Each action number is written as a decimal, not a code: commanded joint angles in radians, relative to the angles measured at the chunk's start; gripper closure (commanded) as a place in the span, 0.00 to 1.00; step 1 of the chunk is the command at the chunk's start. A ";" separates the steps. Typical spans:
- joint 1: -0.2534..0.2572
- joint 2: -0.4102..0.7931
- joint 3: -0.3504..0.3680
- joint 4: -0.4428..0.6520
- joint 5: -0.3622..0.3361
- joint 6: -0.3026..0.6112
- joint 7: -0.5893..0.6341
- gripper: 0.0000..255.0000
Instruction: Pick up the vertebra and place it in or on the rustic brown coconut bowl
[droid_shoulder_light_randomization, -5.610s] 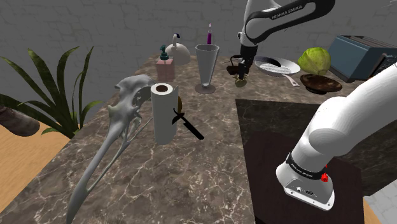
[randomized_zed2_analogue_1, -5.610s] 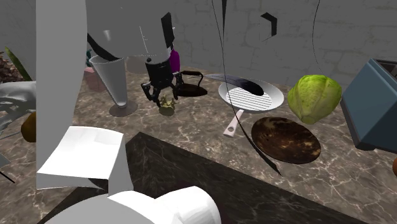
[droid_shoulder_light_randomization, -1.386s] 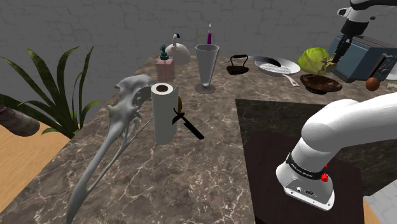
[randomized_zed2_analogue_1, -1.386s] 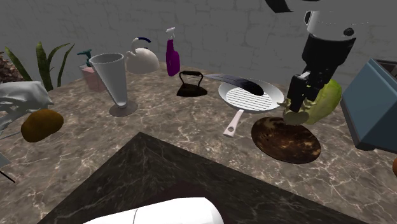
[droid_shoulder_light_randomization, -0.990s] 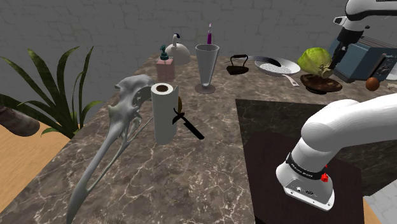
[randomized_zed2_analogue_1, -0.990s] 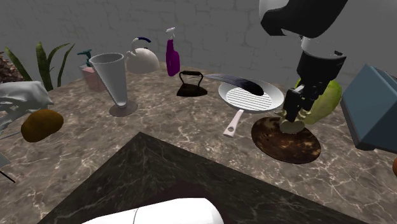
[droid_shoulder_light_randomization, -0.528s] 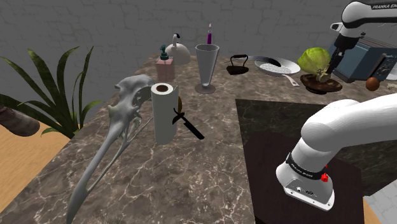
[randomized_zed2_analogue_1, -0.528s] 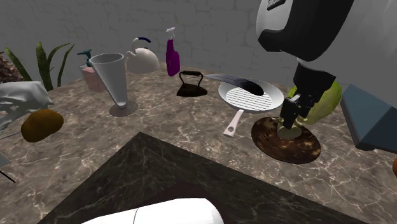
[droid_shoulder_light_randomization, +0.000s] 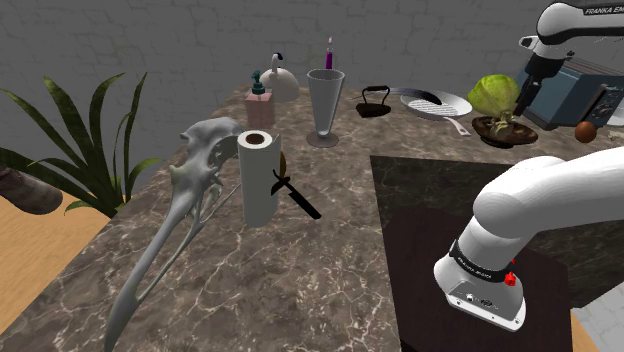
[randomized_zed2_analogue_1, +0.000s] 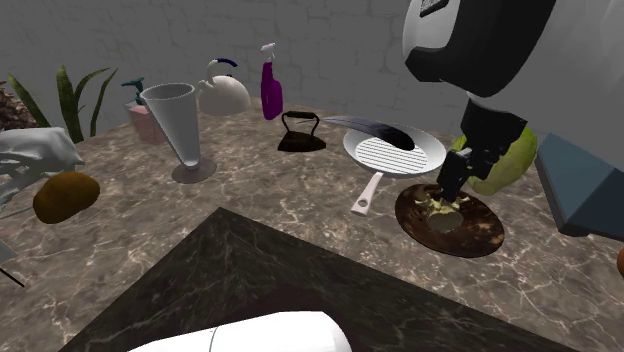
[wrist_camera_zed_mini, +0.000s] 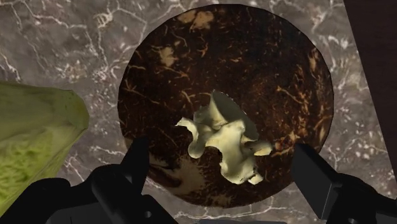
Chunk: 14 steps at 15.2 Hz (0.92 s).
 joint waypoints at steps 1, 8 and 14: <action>0.000 0.000 0.000 0.000 0.000 0.000 0.000 0.00; 0.001 -0.003 0.066 0.103 0.043 -0.117 -0.015 0.00; 0.001 -0.002 0.066 0.103 0.043 -0.116 -0.015 0.00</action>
